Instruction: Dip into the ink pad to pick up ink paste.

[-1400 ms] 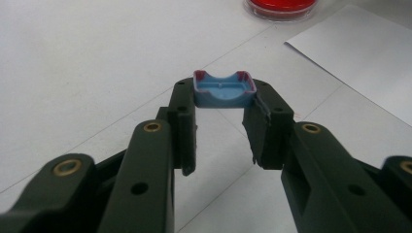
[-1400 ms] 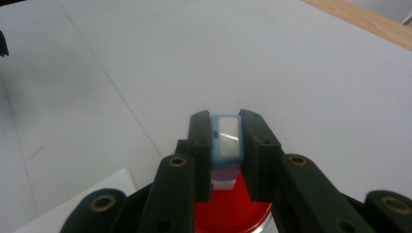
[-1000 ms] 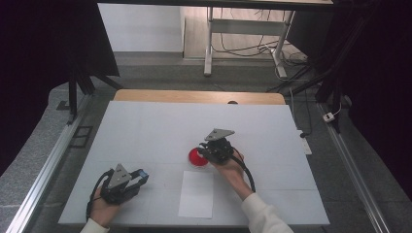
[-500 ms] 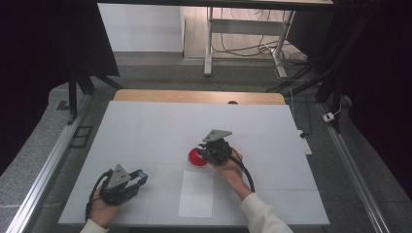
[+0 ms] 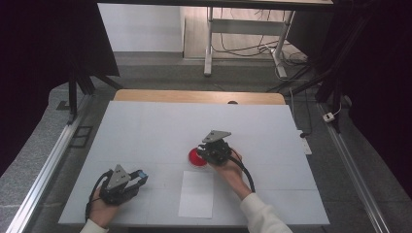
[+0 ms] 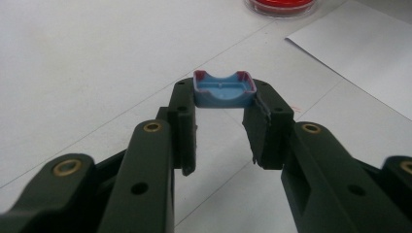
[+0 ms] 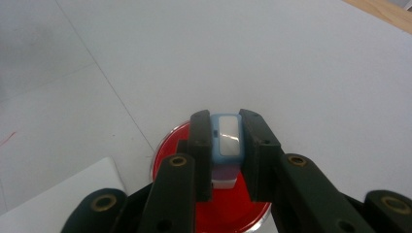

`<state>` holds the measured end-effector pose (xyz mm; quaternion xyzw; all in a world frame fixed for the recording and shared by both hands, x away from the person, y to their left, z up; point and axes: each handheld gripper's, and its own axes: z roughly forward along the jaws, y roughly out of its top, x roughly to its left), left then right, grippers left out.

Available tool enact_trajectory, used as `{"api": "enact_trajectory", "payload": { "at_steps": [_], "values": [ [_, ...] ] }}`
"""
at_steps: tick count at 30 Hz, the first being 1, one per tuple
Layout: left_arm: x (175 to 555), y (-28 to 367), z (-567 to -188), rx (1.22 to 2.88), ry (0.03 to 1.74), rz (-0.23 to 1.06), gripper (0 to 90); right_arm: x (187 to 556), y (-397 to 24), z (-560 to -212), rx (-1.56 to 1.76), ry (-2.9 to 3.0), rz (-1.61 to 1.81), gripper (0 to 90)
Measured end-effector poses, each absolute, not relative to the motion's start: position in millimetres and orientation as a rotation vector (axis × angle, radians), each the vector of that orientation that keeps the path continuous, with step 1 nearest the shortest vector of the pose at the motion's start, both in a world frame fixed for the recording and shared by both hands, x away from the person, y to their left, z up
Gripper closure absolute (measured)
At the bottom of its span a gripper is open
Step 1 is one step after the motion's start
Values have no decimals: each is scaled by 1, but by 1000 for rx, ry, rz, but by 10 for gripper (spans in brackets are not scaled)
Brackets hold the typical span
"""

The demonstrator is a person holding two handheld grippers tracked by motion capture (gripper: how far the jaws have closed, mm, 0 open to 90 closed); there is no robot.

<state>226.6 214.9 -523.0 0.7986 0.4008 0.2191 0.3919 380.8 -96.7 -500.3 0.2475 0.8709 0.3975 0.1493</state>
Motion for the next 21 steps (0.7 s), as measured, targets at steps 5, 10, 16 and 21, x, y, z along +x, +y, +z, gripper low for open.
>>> {"api": "enact_trajectory", "payload": {
  "at_steps": [5,10,16,21],
  "values": [
    [227,215,-523,2027,1019,556,657,379,-95,-501,691,2499,1119,753],
    [227,215,-523,2027,1021,559,657,380,-95,-501,698,2510,1112,755],
    [226,215,-523,2025,1023,564,657,377,-92,-501,685,2497,1088,756],
    [226,216,-523,2023,1025,564,657,377,-93,-502,689,2495,1100,756]
  ]
}}
